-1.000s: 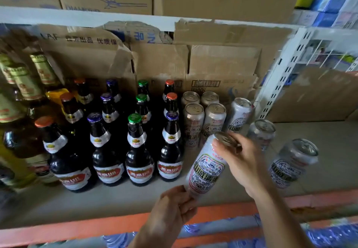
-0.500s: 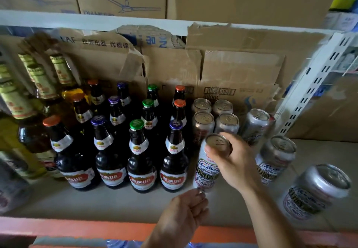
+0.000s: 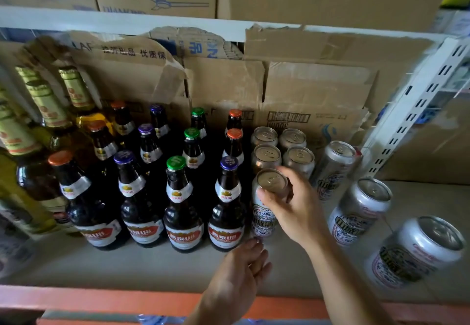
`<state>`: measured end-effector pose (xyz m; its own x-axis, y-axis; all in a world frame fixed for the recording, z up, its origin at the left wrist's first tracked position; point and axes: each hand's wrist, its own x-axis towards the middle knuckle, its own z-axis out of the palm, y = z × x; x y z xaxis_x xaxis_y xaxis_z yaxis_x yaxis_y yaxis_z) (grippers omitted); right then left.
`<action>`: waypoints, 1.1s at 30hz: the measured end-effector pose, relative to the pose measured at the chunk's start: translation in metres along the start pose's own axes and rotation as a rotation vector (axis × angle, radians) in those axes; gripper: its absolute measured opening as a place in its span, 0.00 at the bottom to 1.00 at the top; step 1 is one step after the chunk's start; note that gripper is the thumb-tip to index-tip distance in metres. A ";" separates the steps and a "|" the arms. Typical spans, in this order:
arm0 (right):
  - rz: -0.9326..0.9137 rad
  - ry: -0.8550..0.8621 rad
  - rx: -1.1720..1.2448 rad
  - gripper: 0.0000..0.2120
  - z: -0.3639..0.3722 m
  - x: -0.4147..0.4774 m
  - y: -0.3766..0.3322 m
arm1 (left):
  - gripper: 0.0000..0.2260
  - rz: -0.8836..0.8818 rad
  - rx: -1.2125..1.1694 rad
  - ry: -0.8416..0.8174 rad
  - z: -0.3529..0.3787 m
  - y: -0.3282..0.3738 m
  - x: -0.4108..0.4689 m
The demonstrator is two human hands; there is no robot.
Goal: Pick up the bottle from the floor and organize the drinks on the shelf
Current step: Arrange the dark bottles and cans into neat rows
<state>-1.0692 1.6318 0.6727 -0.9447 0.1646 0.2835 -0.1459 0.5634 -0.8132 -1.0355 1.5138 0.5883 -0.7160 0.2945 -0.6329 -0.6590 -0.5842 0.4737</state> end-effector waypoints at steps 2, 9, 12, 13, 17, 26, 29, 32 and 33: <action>0.006 -0.013 0.004 0.26 0.001 -0.002 0.003 | 0.13 0.009 0.018 -0.008 -0.002 0.001 -0.003; 0.062 0.074 0.116 0.33 0.012 -0.017 0.013 | 0.16 0.009 0.076 -0.016 -0.030 0.013 -0.021; 0.094 0.147 0.172 0.38 0.015 -0.023 0.012 | 0.16 0.008 0.076 -0.017 -0.040 0.018 -0.024; 0.094 0.176 0.180 0.37 0.016 -0.025 0.012 | 0.16 0.004 0.078 -0.023 -0.041 0.019 -0.024; 0.095 0.233 0.200 0.30 0.014 -0.030 0.009 | 0.12 -0.010 0.064 -0.043 -0.043 0.024 -0.023; 0.120 0.261 0.124 0.17 0.017 -0.035 0.010 | 0.08 -0.030 0.129 -0.066 -0.043 0.033 -0.022; 0.114 0.348 0.115 0.17 0.017 -0.036 0.002 | 0.08 -0.039 0.133 -0.069 -0.043 0.033 -0.028; -0.015 0.457 0.120 0.11 0.019 -0.038 -0.015 | 0.09 -0.045 0.136 -0.070 -0.046 0.038 -0.039; -0.061 0.467 0.139 0.09 0.021 -0.039 -0.023 | 0.10 -0.037 0.133 -0.070 -0.049 0.040 -0.043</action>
<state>-1.0355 1.5956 0.6700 -0.7051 0.4985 0.5043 -0.2642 0.4753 -0.8392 -1.0200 1.4407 0.6042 -0.7016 0.3689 -0.6096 -0.7069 -0.4676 0.5307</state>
